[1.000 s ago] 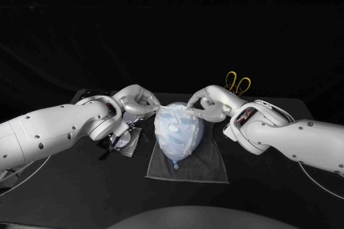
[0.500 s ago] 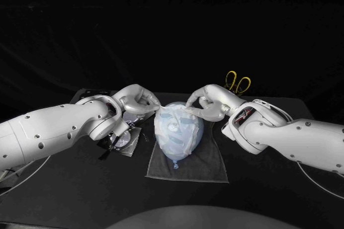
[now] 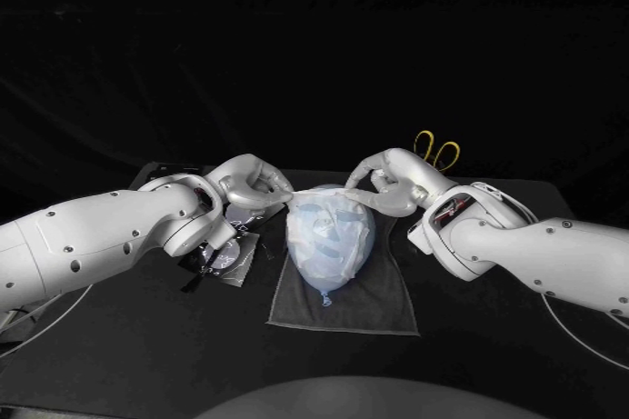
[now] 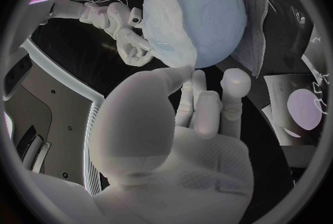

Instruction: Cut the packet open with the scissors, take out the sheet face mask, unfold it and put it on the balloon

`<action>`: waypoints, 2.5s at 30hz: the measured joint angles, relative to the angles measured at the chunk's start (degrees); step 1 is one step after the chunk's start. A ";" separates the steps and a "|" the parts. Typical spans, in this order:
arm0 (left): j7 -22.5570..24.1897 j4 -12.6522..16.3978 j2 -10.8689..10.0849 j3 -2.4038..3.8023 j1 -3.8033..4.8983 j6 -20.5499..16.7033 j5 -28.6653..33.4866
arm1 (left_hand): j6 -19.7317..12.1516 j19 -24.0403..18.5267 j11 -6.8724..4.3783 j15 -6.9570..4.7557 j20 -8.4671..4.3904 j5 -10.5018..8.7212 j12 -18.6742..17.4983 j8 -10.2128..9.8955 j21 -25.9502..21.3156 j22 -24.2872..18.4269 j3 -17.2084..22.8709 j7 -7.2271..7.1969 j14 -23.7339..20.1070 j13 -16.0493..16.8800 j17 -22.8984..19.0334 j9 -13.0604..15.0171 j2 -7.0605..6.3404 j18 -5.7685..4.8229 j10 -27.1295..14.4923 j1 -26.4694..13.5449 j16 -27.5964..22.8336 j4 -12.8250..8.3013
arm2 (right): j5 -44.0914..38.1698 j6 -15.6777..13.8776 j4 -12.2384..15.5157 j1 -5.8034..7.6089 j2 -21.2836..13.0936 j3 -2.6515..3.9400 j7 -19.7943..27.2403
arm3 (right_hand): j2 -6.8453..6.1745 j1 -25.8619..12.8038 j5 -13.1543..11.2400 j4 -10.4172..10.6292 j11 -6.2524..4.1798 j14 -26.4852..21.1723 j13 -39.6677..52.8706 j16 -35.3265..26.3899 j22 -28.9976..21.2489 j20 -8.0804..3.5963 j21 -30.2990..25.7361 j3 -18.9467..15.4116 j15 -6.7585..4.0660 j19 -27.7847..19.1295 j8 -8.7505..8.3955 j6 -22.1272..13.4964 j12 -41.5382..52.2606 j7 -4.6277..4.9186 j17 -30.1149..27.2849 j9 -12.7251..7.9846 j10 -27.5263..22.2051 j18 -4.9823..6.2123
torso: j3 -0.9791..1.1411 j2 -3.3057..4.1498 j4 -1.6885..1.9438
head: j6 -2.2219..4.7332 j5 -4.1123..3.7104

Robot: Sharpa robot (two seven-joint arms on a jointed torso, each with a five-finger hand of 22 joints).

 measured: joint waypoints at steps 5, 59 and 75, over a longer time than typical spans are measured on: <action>-0.01 0.02 -0.04 0.00 0.00 -0.08 0.01 | -0.17 0.00 0.00 0.00 0.00 -0.01 0.00 -0.04 0.00 0.02 0.08 0.01 0.00 -0.01 0.04 0.01 0.00 0.00 0.00 0.00 0.00 -0.06 | 2.74 0.18 -1.30 0.21 0.63 0.03 -0.22 | 0.00 0.00 -0.08 -0.01 0.00 0.00 0.01 -0.01 -0.01 0.00 0.00 0.01 0.00 -0.01 0.00 -0.06 0.00 0.05 0.03 0.01 0.00 0.00 | 0.00 0.01 0.00 | 0.09 0.03; -1.00 -3.57 3.82 0.07 1.59 -4.40 6.73 | 0.15 0.41 -0.21 -0.20 0.01 0.01 0.00 -0.09 0.96 0.01 0.40 -0.07 0.64 0.01 1.26 0.17 -0.25 0.00 0.22 -0.28 0.05 -0.41 | 8.63 3.35 -8.32 3.42 5.05 0.50 -1.83 | -0.32 -0.32 0.04 -1.11 0.02 0.11 -0.01 0.03 -0.04 -0.20 -0.89 1.45 -0.09 -0.03 1.15 -1.05 -1.06 -0.17 0.01 0.71 -0.04 0.00 | 0.00 0.03 -0.02 | 0.66 -0.29; -4.38 -5.28 5.94 0.05 1.79 -3.76 7.18 | 0.13 0.82 -0.19 -0.01 0.01 0.00 0.00 0.06 1.21 0.02 0.71 -0.08 0.84 0.05 1.45 0.28 -0.49 0.01 0.20 -0.94 0.04 -0.37 | 9.05 3.74 -11.43 3.61 7.44 0.52 -2.31 | -0.38 -1.33 0.03 -1.35 0.01 0.10 0.00 -0.17 0.00 -0.27 -1.78 1.69 -0.08 -0.13 1.82 -1.84 -2.39 -0.20 0.00 0.98 -0.22 0.00 | 0.01 0.03 -0.01 | 0.98 -0.48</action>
